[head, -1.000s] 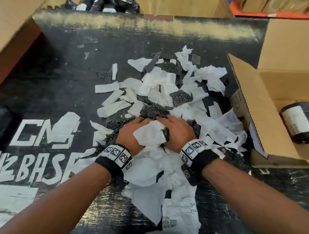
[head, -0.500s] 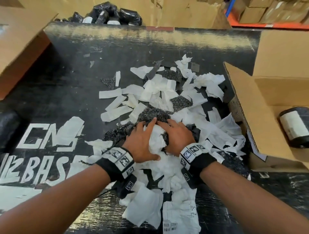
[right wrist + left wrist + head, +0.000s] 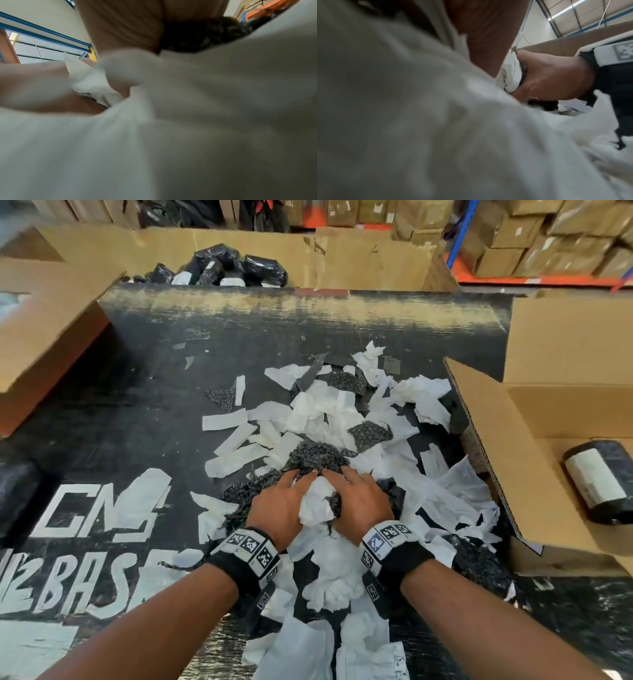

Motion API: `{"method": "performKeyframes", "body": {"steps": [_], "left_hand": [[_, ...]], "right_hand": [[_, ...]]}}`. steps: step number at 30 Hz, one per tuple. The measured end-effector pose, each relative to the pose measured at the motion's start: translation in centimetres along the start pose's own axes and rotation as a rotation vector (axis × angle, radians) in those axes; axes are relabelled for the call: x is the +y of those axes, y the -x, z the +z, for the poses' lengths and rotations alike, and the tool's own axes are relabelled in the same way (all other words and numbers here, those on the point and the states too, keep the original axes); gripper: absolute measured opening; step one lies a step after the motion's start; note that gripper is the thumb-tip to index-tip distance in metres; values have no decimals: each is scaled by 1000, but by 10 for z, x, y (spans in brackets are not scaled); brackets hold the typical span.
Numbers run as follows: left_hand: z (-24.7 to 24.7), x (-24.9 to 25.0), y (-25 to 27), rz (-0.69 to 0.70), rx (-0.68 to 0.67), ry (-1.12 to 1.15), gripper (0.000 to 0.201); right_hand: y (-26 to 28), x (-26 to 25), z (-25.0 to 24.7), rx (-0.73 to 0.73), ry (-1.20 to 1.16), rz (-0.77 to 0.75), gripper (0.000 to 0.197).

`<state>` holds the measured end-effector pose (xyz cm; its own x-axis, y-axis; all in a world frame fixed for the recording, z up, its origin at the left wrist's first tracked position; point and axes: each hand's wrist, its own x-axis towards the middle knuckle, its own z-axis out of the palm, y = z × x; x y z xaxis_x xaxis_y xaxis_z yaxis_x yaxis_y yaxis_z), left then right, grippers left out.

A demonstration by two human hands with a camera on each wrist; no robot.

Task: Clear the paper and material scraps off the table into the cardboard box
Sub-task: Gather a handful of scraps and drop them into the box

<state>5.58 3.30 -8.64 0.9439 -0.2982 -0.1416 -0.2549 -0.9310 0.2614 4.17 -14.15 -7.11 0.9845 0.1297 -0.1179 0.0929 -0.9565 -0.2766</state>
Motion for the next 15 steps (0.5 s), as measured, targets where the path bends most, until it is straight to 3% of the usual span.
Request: {"method": "performKeyframes", "body": {"steps": [5, 15], "left_hand": [[-29, -1, 0, 9, 151, 68, 73], [-131, 5, 10, 93, 348, 79, 79]], "right_hand": [[-3, -14, -21, 125, -9, -3, 86], [-11, -50, -97, 317, -17, -74, 82]]}}
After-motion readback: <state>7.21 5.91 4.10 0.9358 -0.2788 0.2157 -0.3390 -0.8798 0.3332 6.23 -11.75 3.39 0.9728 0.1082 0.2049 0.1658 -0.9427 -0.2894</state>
